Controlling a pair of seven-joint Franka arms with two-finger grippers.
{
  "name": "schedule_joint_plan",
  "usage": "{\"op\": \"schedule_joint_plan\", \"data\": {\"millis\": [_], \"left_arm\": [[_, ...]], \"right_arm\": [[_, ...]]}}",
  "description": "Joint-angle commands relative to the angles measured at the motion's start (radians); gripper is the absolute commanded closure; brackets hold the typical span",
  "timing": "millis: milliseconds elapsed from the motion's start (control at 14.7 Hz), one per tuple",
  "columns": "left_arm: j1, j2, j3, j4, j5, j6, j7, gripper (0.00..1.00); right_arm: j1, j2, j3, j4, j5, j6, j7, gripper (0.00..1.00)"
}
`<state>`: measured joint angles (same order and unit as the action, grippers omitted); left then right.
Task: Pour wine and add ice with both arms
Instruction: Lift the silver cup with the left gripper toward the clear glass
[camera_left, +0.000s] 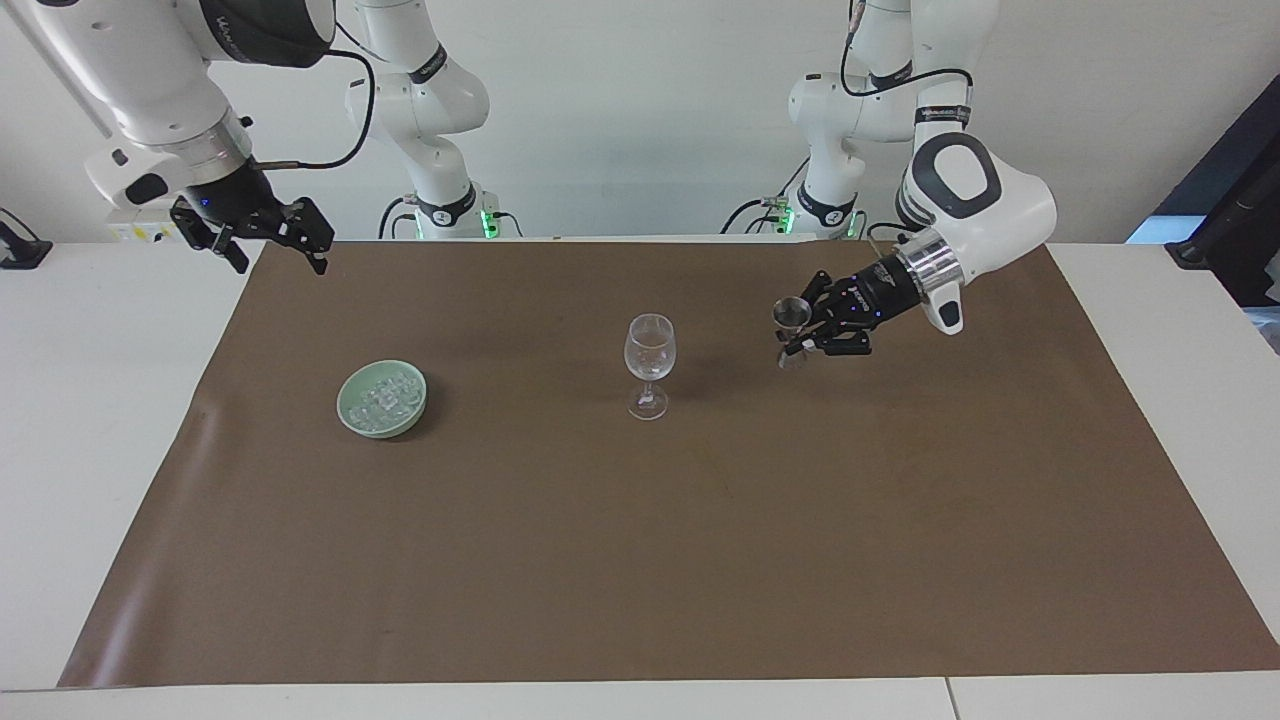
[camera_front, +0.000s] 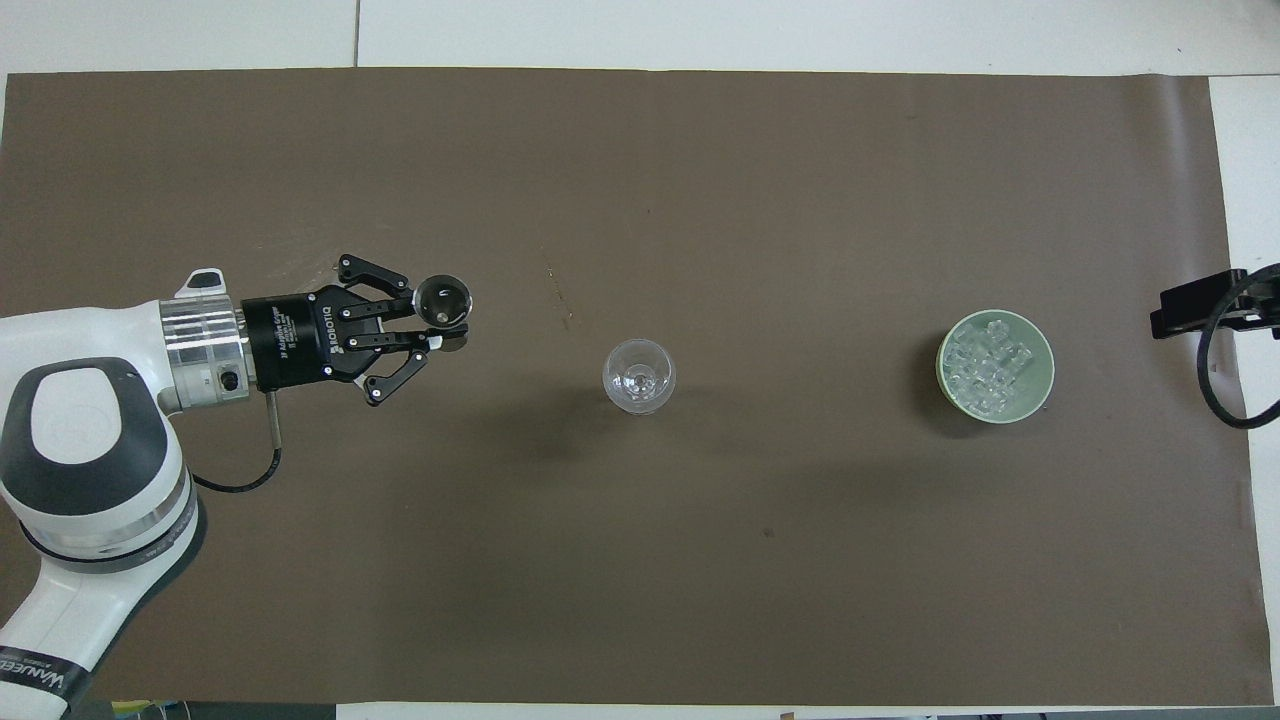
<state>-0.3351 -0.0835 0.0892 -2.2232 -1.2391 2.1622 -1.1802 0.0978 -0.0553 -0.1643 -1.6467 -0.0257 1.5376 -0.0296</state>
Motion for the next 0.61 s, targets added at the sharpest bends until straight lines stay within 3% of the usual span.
{"op": "schedule_joint_plan", "data": {"millis": [0, 545], "left_arm": [[-0.008, 0.014, -0.06, 0.042, 0.119, 0.05, -0.105, 1.0], [-0.134, 0.063, -0.088, 0.106, 0.355, 0.136, -0.256, 1.0]], "right_arm": [[-0.012, -0.015, 0.008, -0.015, 0.003, 0.001, -0.016, 0.0], [-0.012, -0.015, 0.008, -0.015, 0.003, 0.001, -0.016, 0.0]]}}
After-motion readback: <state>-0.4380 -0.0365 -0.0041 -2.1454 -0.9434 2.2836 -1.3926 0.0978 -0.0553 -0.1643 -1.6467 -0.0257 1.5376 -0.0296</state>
